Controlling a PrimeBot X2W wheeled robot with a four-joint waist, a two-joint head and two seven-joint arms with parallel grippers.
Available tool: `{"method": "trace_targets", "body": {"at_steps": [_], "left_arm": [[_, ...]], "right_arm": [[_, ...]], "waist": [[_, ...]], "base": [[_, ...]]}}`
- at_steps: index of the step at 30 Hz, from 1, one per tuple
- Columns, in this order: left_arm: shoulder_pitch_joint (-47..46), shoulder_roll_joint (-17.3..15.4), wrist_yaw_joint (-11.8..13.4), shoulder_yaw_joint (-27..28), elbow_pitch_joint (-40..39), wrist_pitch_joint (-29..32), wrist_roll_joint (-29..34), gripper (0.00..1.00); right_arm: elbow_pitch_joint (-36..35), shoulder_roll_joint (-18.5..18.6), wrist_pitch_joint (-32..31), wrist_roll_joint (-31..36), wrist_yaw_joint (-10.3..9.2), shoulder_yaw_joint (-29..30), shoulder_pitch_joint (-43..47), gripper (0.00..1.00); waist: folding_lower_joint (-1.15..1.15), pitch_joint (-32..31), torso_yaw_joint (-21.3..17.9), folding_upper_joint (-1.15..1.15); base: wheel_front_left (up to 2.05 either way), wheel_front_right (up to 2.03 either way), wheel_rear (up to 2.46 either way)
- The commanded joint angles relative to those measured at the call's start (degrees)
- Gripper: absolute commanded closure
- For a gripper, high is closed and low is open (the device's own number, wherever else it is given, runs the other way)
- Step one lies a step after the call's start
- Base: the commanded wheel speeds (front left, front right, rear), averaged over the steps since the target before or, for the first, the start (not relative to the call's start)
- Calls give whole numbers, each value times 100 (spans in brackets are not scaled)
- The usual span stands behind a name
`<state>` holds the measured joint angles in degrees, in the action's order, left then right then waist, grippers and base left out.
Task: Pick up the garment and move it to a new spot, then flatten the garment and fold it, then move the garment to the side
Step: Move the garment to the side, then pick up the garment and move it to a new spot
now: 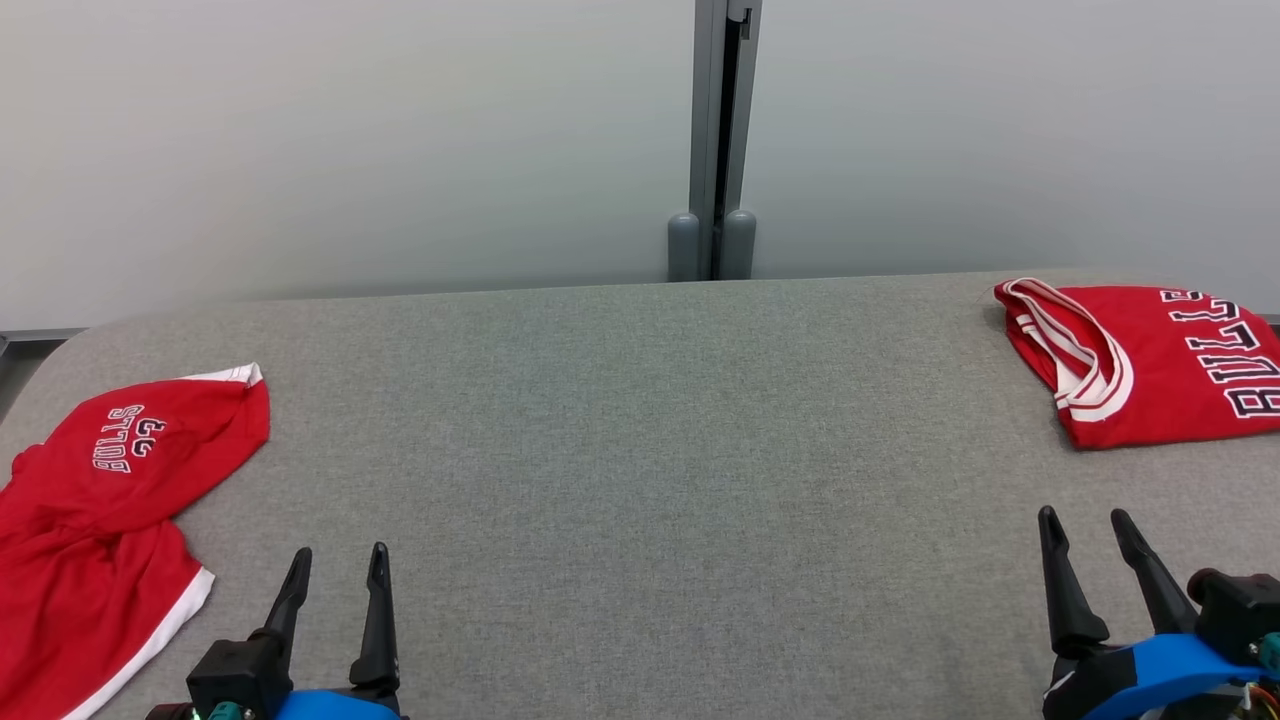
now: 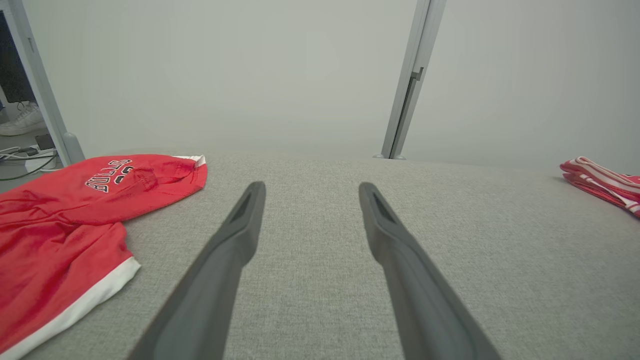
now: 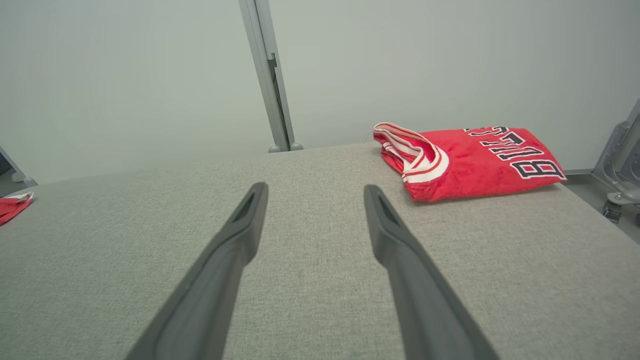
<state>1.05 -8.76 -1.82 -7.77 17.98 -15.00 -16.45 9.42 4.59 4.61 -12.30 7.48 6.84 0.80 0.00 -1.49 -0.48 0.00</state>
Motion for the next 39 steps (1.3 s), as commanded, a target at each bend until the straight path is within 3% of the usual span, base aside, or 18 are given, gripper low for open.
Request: {"method": "trace_targets", "body": {"at_steps": [1, 10, 15, 30, 39], "left_arm": [[-5, 5, -14, 47, 10, -24, 16, 0], [-94, -21, -66, 65, 48, -24, 31, 0], [-127, -55, -67, 78, 76, -24, 67, 0], [-130, -176, -28, 66, -61, 9, 86, 0], [-26, -275, 1, 55, -195, 91, 49, 0]], "right_arm": [[-44, -26, -2, 28, 3, 25, 92, 0], [-85, -90, -18, 43, 3, 27, 125, 0], [-108, -116, -27, 40, 2, -41, 196, 0], [-11, -147, 14, -9, 3, -281, 173, 0], [136, -156, 92, -20, 3, -413, 130, 0]], "waist": [[0, -3, 5, 0], [0, -13, 102, 0], [0, -24, 351, 0], [0, -69, 1843, 0], [0, -96, 2489, 0]], "base": [[0, 0, 0], [0, 0, 0], [0, 0, 0], [0, 0, 0], [0, 0, 0]]}}
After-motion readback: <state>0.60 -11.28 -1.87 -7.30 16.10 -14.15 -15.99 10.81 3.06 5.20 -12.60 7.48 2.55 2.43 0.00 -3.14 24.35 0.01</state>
